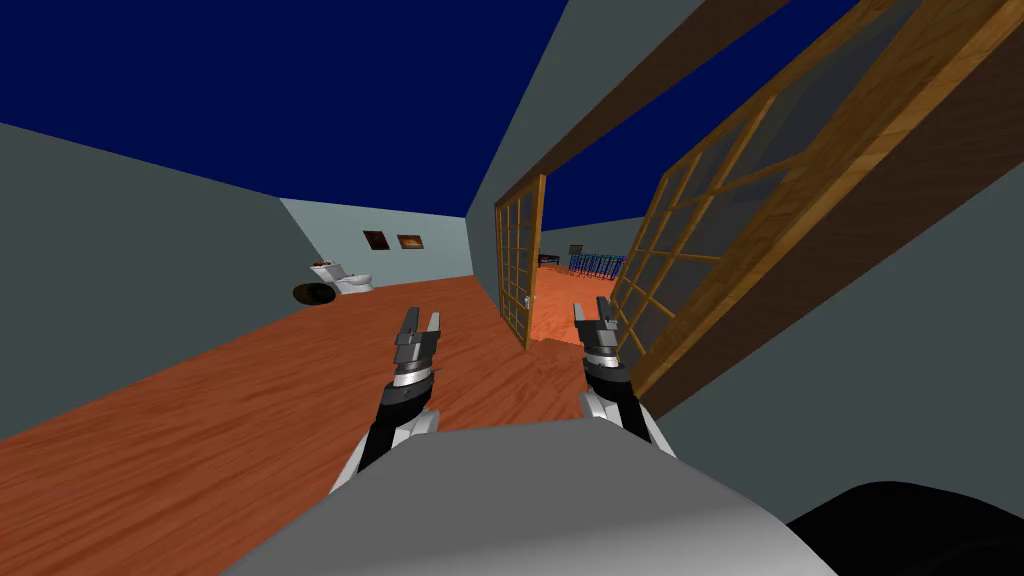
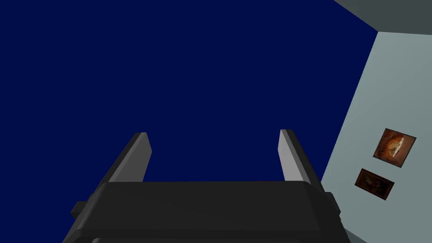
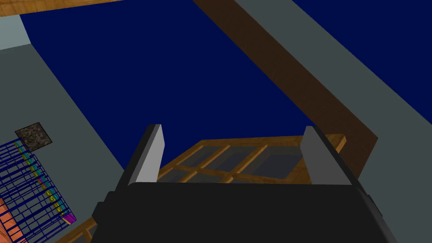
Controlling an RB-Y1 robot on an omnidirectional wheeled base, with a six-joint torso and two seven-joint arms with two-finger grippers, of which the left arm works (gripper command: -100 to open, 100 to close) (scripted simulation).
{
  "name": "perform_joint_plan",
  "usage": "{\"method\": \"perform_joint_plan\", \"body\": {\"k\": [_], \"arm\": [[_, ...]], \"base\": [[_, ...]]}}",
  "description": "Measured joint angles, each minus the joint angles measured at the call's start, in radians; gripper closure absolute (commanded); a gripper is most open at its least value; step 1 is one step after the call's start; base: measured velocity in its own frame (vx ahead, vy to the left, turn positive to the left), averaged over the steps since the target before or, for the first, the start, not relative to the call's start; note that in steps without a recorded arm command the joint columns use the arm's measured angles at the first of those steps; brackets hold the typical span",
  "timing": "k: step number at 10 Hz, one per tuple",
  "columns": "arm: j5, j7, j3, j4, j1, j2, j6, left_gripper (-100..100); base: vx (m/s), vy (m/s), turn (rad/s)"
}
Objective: Push the door open
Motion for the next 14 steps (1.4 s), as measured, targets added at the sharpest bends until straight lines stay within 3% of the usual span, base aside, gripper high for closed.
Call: {"method": "perform_joint_plan", "body": {"k": [7,14], "arm": [[0.067,0.098,-0.012,0.124,-0.043,0.038,-0.022,-100],[0.144,0.213,-0.039,0.285,-0.088,0.063,-0.065,-100]], "base": [[0.157,0.071,-0.253],[0.109,0.071,-0.229]]}}
